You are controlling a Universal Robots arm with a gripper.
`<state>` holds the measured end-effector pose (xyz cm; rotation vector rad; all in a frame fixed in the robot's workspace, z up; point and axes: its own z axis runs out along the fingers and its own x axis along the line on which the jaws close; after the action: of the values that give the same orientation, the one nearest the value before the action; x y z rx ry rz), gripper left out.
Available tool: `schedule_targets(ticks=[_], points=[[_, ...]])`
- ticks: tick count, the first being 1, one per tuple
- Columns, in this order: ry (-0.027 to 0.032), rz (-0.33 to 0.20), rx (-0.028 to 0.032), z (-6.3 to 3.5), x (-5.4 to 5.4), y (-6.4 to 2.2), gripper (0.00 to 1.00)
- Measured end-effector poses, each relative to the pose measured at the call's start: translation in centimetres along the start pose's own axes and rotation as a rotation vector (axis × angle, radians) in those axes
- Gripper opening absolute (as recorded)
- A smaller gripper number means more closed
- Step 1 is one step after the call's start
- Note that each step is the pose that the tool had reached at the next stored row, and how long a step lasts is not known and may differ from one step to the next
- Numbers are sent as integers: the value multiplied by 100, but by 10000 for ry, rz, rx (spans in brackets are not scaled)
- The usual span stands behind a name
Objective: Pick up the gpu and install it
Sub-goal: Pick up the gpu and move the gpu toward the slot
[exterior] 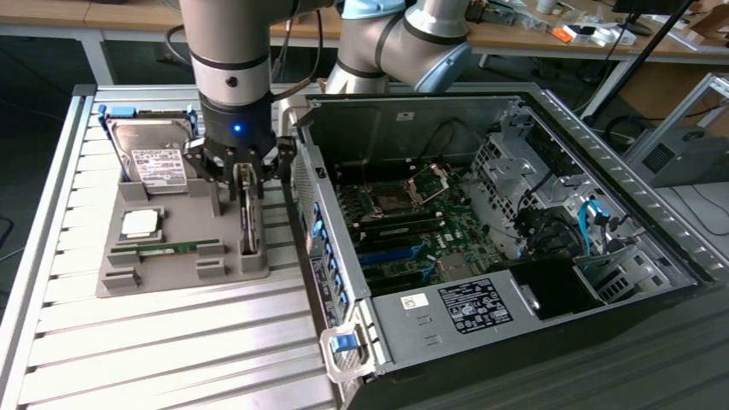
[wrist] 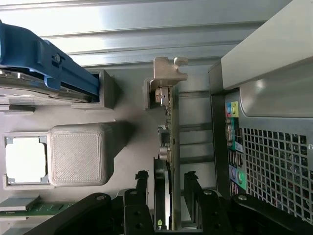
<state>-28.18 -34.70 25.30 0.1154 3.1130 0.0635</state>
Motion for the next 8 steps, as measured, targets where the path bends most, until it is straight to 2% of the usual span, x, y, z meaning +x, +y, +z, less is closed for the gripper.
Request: schedule_targets(ticks=[5,8], points=[[0,-4,-3,62,1,-3,43],[2,-4,-2,63,2,-3,43]])
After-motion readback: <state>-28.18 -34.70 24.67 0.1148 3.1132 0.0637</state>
